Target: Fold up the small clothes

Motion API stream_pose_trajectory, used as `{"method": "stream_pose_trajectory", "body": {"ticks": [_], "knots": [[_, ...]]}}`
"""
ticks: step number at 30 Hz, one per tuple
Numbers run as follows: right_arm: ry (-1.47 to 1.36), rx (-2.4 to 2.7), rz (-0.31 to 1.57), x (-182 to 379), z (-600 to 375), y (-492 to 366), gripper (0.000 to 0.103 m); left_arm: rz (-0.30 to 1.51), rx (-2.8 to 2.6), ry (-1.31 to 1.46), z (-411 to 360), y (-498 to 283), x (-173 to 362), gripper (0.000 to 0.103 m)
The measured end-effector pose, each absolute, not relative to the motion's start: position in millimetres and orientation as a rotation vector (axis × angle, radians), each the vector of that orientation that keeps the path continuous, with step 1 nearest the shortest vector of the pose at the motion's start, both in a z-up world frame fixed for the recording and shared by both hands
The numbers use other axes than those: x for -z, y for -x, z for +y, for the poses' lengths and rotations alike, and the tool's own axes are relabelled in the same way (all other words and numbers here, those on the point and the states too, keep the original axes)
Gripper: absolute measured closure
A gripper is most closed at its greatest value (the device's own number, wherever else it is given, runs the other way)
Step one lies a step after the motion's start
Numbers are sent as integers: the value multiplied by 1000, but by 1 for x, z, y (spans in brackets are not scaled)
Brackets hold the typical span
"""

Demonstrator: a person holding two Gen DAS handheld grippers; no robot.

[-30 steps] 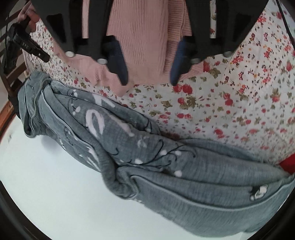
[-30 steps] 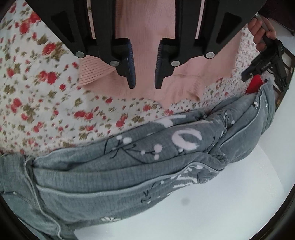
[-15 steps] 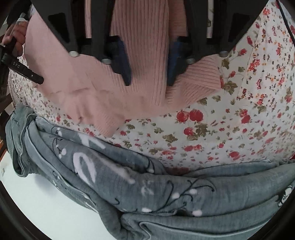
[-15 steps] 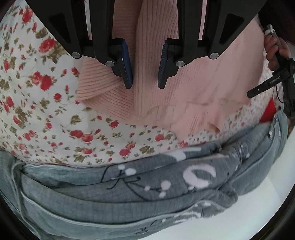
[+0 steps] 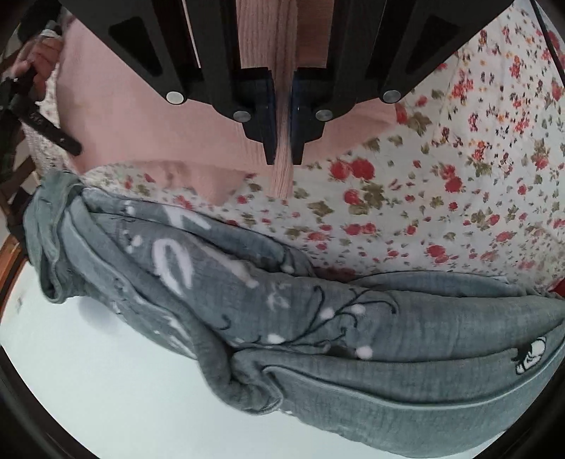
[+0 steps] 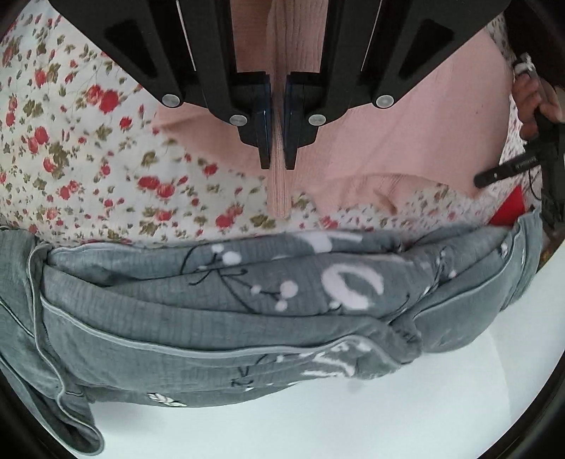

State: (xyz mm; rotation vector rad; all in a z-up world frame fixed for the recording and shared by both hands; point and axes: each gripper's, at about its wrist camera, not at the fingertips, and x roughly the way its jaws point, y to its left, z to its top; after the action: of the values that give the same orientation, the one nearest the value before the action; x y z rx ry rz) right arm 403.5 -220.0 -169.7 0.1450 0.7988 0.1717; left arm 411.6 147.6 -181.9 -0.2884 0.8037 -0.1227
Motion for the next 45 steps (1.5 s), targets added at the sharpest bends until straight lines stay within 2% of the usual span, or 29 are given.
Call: {"method": "stream_pose_trajectory", "body": {"ticks": [6,24,45], "knots": [[-171,-132,908,219,-225,-423,98,890,122,396,159,-429,234,94],[-125,-90,890,218,-219,-419,96,886,44,245,136,-432,235,90],[-108,-89,894,221,-219,-421,95,888,43,221,135,-431,235,90]]}}
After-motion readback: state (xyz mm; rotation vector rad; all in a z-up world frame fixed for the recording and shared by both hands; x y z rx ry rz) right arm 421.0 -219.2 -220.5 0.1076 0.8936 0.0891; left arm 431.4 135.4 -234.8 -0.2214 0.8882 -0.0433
